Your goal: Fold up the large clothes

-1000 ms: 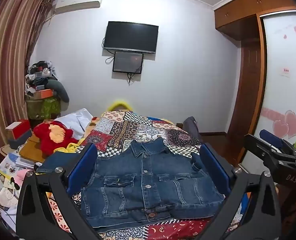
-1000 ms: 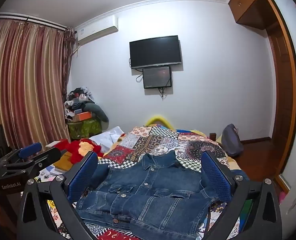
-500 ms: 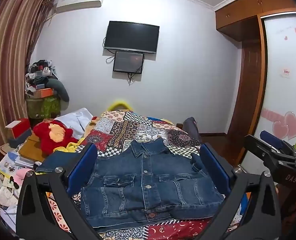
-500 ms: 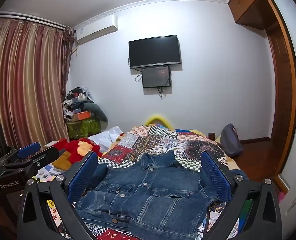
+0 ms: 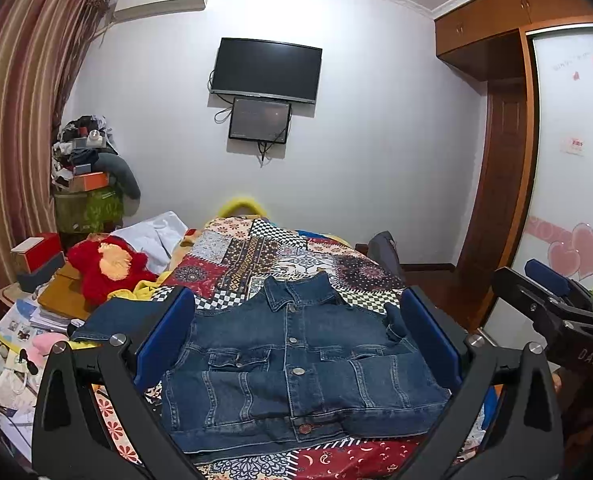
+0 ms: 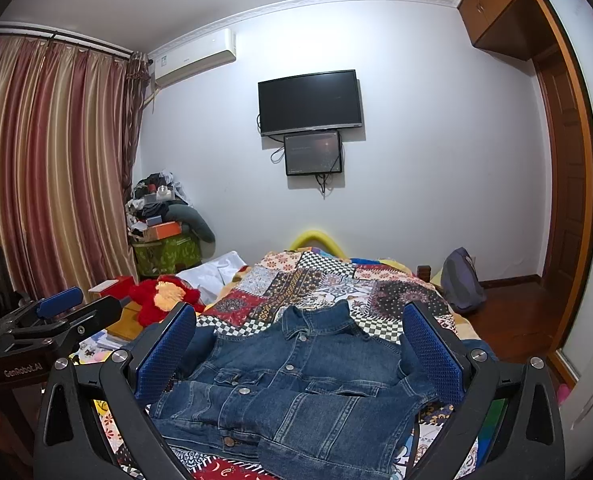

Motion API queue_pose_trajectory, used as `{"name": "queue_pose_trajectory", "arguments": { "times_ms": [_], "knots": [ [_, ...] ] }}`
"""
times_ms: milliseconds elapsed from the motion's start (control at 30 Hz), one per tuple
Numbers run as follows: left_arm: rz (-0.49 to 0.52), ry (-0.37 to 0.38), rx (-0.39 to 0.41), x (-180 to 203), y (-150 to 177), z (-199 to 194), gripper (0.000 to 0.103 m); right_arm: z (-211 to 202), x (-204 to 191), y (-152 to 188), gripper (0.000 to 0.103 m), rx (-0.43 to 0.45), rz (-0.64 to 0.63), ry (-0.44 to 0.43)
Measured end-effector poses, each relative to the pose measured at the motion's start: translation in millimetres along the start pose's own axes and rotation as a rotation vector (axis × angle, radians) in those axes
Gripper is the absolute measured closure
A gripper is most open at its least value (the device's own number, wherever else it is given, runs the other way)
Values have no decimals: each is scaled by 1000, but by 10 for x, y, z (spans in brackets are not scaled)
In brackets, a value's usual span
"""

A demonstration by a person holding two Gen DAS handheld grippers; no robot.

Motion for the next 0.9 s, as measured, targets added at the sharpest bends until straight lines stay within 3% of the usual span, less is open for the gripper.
{"name": "queue_pose_trajectory", "arguments": {
  "times_ms": [900],
  "knots": [
    [10,-1,4,30,-29,-24,0,17,13,5,0,-2,3,1]
  ]
}}
Point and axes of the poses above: each gripper's, at about its wrist camera, not at the fingertips, and z roughly the way its jaws point, x to its right, y to its underside, the point moved 8 cm from there along z, roughly the way its jaws point
